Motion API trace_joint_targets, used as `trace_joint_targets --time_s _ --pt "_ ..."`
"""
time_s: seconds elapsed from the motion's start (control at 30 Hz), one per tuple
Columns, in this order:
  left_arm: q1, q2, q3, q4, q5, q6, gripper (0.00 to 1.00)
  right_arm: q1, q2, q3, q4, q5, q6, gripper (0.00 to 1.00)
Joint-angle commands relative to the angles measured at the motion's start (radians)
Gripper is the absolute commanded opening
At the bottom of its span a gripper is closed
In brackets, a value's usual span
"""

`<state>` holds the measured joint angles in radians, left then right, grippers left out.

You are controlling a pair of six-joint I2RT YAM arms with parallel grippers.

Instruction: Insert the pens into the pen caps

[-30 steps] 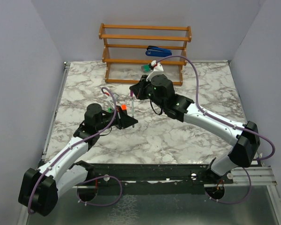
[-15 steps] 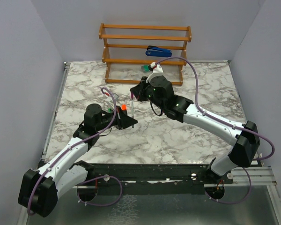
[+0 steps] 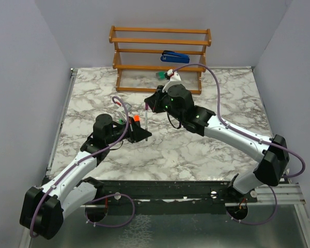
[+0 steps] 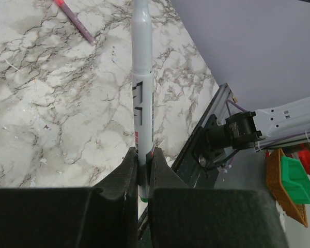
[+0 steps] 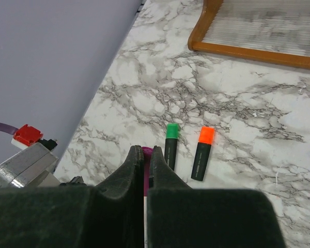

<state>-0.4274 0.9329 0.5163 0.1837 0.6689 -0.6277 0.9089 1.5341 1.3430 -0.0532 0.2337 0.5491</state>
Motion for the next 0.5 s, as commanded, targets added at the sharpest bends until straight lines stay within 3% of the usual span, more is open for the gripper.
trace_joint_targets --time_s 0.0,0.47 --pt "-0.002 -0.017 0.025 0.000 -0.008 0.008 0.00 0.004 -0.049 -0.013 0.007 0.036 0.003 0.00" --pt "-0.002 -0.017 0.022 0.002 -0.005 0.006 0.00 0.004 -0.026 0.016 0.007 0.000 0.003 0.00"
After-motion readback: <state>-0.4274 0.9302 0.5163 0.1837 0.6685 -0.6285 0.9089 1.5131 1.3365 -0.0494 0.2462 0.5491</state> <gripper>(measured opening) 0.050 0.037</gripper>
